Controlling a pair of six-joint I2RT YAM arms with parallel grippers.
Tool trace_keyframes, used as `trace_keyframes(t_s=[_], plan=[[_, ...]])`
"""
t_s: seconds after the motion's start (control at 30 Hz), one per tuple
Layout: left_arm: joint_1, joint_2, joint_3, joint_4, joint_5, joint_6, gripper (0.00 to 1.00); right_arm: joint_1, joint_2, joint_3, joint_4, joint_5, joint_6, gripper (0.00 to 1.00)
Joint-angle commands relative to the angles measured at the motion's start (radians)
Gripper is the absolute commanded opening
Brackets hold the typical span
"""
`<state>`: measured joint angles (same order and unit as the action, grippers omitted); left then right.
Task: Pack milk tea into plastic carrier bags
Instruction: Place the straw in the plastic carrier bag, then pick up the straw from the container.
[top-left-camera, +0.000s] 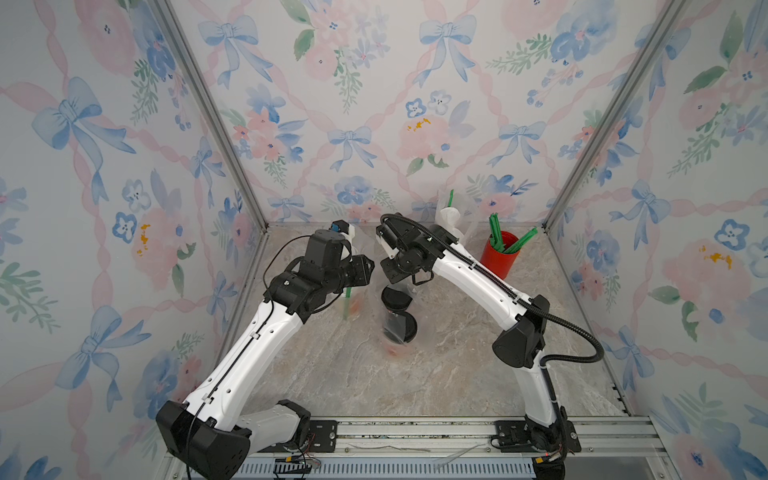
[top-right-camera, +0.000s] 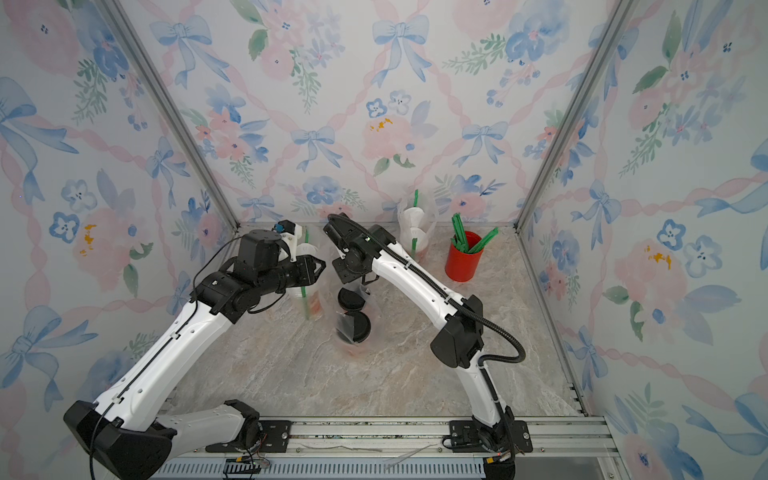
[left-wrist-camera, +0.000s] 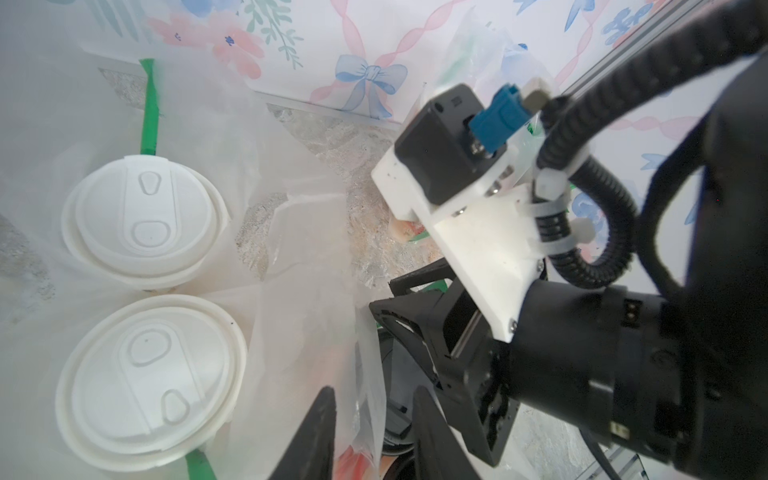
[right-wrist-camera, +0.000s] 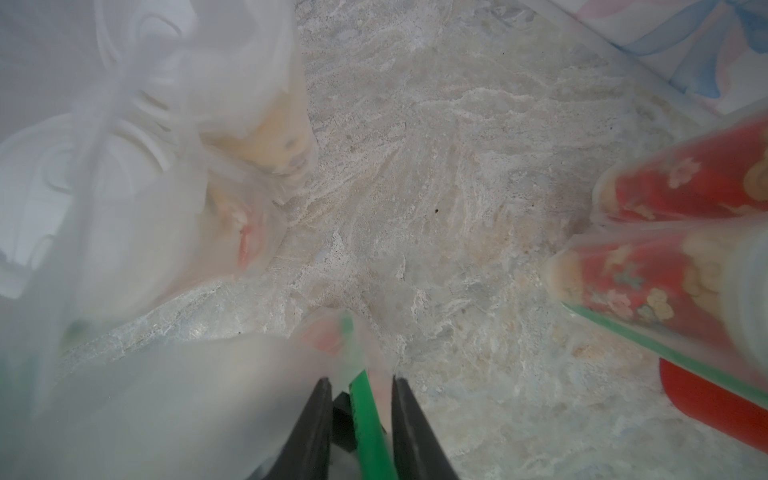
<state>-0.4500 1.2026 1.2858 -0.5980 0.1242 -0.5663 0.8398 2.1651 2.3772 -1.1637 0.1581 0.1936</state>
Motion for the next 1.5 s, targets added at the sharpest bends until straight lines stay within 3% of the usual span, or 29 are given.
trace_keyframes(t_s=[0.0,0.37,0.73,1.07,1.3,1.47], plan=[[0.007,-0.034,-0.029,-0.005,0.044,-0.029,0.37,0.007,-0.027,0.089,-0.046,-0.009,0.003,0.34],[-0.059,-0.075,-0.005,-0.165,-0.042,-0.079,0.49,-0.059,-0.162,0.102,-0.065,-0.055,0.020,0.39],[-0.207,0.013,0.059,-0.314,-0.171,-0.180,0.67,-0.188,-0.377,-0.135,-0.006,-0.048,0.025,0.40],[-0.246,-0.012,0.054,-0.387,-0.024,-0.141,0.60,-0.428,-0.615,-0.442,0.071,-0.057,0.039,0.40],[-0.253,-0.057,-0.019,-0.388,0.031,-0.140,0.48,-0.613,-0.668,-0.549,0.102,-0.088,0.039,0.39],[-0.253,-0.090,-0.043,-0.387,0.059,-0.134,0.43,-0.685,-0.651,-0.580,0.129,-0.072,0.026,0.37]])
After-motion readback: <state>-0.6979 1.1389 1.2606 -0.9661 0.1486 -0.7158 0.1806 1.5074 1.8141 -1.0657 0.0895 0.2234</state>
